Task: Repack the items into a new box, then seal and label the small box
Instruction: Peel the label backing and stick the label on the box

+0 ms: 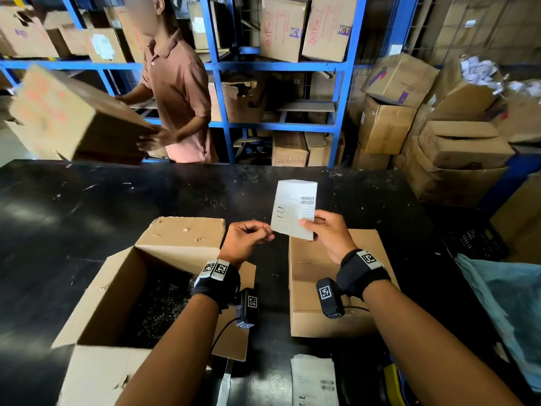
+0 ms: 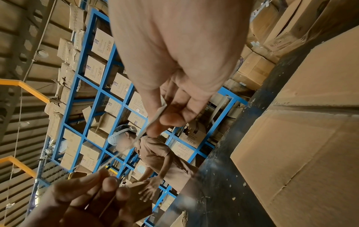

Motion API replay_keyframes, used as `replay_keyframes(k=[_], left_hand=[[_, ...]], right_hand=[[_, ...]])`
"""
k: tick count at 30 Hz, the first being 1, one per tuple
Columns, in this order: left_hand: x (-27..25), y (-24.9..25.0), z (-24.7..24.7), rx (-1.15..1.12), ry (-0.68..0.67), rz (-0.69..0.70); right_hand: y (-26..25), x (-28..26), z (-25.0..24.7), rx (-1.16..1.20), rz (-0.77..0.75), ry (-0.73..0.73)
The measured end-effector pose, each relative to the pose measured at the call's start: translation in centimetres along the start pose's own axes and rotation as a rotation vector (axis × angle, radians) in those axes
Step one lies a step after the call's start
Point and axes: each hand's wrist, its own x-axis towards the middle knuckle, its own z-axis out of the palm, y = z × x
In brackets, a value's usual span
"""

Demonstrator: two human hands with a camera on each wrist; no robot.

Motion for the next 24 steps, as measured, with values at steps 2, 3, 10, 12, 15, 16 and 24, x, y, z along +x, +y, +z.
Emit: replay_keyframes(k=[2,3,10,12,15,16,24], left_hand=[[0.1,0.2,0.1,-0.009,0.006,0.009],[0.1,0.3,0.2,-0.009,0.006,0.011],[0.5,0.4,0.3,0.035,0.019,-0.001],[0.4,0.3,0.3,0.079,0.013,-0.002],[0.0,0.3,0.3,0.116,-0.015,0.003],[-0.2,0.3,0.3,0.12,-0.022,0.008],[-0.6,0.2,0.3,0.123,-0.045,-0.005]], right_hand=[[0.1,0.3,0.1,-0.022,0.033,0.031],[0.1,0.3,0.2,-0.076,0.044,0.066],[-1.7,-0.4,2.3,-0.218,-0.12,-0.126],[-2.3,-0.8,2.8,-0.201,-0.082,-0.204],[-2.5,-1.1,3.3,-0.193,-0.035,-0.23],[-2.5,-1.1,3.4,-0.19,-0.02,-0.239],[-2.2,-0.8,3.7,-0.192,0.032,-0.285]])
